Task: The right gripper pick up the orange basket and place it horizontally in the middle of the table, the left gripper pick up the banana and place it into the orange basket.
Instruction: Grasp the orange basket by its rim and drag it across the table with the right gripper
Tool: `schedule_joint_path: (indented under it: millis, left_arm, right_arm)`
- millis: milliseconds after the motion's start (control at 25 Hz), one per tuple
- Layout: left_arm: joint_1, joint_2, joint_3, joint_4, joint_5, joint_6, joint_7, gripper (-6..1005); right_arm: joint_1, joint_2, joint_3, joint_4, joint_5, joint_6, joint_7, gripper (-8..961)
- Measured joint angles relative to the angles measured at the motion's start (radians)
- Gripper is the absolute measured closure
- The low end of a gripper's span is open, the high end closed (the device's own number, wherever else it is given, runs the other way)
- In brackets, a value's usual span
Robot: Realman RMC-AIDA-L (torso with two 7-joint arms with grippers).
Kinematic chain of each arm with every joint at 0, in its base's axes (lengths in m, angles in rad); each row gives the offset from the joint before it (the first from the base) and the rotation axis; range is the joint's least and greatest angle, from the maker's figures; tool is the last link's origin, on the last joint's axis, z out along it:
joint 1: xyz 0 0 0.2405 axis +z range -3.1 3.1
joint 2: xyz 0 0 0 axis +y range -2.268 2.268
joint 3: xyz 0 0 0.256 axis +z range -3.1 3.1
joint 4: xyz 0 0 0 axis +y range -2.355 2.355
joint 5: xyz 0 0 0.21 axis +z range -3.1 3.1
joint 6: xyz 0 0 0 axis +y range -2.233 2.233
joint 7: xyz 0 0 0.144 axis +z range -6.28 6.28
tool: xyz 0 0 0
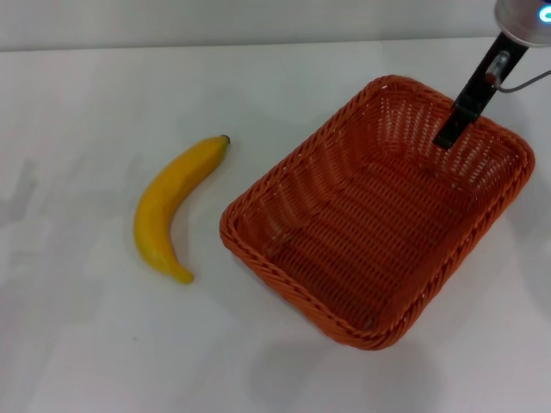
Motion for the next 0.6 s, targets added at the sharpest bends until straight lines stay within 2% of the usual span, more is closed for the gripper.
schedule_joint_path:
  millis: [280, 400, 600]
  left_arm:
    - [-0.002, 0.000, 0.001, 0.044, -0.002, -0.032, 0.040, 298]
    - [0.000, 0.000, 0.001, 0.046, -0.003, -0.034, 0.041, 298]
    - [0.000, -0.001, 0.001, 0.047, -0.001, -0.035, 0.041, 298]
  right_arm:
    - [0.055, 0.002, -0.026, 0.088, -0.059, -0.075, 0.030, 94]
    - [0.063, 0.003, -0.066, 0.123, -0.063, -0.100, 0.040, 97]
    - [0.071, 0.005, -0.076, 0.168, -0.063, -0.124, 0.039, 102]
